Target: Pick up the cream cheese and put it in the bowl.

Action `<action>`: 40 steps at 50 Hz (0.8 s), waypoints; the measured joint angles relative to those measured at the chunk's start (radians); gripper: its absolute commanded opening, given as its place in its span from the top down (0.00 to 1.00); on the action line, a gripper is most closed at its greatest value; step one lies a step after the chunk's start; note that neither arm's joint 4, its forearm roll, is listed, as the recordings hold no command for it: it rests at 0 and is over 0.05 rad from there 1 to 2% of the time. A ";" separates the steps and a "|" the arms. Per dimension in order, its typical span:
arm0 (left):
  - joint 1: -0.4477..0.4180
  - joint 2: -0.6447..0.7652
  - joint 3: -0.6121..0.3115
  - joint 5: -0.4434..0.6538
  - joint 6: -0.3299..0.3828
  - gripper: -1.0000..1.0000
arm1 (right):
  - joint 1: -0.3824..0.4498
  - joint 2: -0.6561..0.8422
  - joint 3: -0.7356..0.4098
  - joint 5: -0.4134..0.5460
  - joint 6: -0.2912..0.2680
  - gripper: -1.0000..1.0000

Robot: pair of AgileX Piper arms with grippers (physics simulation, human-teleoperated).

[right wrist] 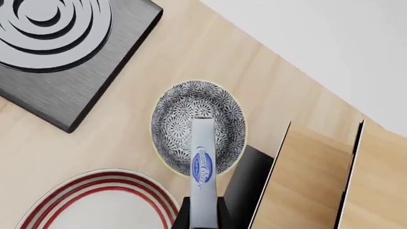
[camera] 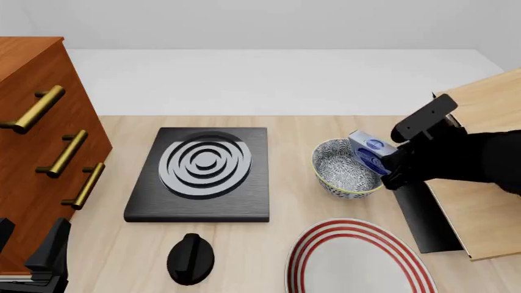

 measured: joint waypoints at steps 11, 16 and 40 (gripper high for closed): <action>0.000 0.000 0.000 0.000 0.000 0.00 | 0.004 0.050 -0.002 -0.041 0.005 1.00; 0.000 0.000 0.000 0.000 0.000 0.00 | 0.008 0.071 -0.001 -0.060 0.009 1.00; 0.000 0.000 0.000 0.000 0.000 0.00 | 0.023 0.166 0.022 -0.162 0.036 1.00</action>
